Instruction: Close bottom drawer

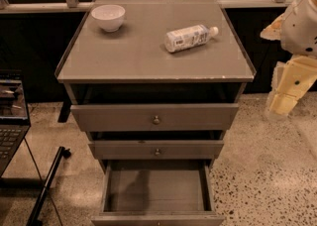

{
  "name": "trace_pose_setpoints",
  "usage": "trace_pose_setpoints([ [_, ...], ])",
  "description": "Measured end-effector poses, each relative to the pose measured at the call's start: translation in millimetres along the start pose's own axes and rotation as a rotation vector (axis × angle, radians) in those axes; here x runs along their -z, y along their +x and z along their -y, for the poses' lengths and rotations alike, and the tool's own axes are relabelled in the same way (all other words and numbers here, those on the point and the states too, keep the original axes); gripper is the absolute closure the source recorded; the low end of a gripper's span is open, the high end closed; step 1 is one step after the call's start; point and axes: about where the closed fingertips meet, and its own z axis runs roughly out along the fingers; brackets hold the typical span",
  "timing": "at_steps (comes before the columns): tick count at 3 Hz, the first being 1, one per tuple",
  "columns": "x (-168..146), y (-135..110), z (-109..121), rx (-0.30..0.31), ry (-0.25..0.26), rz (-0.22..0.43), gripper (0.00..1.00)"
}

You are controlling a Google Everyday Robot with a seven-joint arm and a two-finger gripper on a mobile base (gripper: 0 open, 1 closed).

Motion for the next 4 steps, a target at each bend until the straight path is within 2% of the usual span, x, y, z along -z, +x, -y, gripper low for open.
trace_pose_setpoints([
  [1, 0.0, 0.0, 0.0, 0.000, 0.000, 0.000, 0.00],
  [2, 2.0, -2.5, -3.6, 0.005, 0.022, 0.005, 0.00],
  [3, -4.0, -2.2, -30.4, -0.056, 0.047, 0.067, 0.00],
  [4, -45.8, 15.0, -64.3, -0.218, 0.034, 0.157, 0.00],
])
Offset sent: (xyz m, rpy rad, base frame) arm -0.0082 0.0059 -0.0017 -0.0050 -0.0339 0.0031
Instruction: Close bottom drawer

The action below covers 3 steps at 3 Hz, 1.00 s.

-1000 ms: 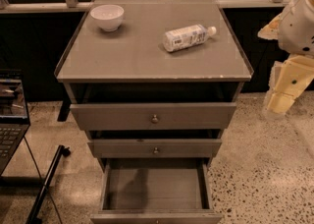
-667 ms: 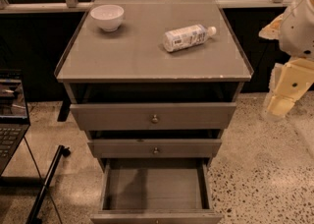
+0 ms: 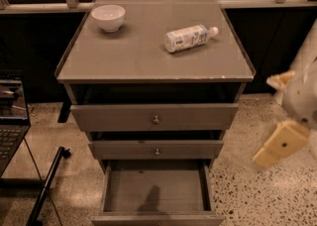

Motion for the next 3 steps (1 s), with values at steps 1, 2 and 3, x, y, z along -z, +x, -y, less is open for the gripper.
trace_pose_setpoints([
  [1, -70.2, 40.7, -32.4, -0.196, -0.083, 0.116, 0.00],
  [2, -162.6, 68.9, -54.2, -0.339, -0.183, 0.218, 0.00],
  [3, -234.2, 88.4, -36.0, -0.445, -0.193, 0.264, 0.18],
])
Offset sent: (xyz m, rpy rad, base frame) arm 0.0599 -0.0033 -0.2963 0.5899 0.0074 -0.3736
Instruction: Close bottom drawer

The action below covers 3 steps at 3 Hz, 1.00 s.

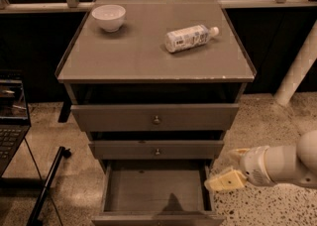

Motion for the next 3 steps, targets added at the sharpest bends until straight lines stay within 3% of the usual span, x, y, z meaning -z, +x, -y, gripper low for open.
trace_pose_setpoints([
  [1, -14.1, 8.8, 4.4, -0.023, -0.013, 0.004, 0.42],
  [3, -13.4, 8.0, 4.0, -0.021, -0.013, 0.004, 0.88],
])
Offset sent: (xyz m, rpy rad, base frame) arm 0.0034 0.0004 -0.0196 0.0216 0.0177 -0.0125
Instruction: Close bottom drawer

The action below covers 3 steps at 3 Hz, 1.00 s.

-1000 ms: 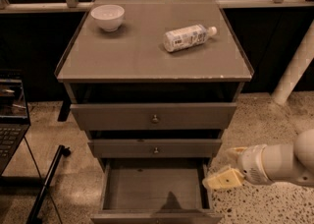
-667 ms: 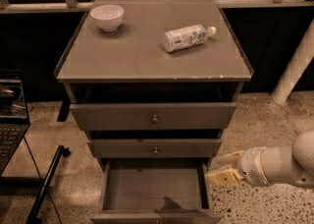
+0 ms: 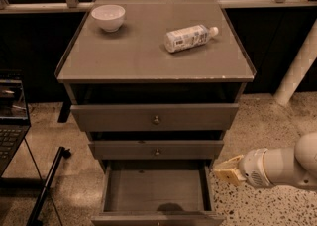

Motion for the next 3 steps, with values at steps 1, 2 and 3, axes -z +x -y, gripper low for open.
trace_pose_setpoints([
  [1, -2.2, 2.8, 0.6, -0.007, 0.012, 0.015, 1.00],
  [2, -25.9, 31.4, 3.0, -0.092, 0.054, 0.119, 1.00],
  [3, -64.6, 65.0, 2.0, -0.198, 0.092, 0.196, 1.00],
])
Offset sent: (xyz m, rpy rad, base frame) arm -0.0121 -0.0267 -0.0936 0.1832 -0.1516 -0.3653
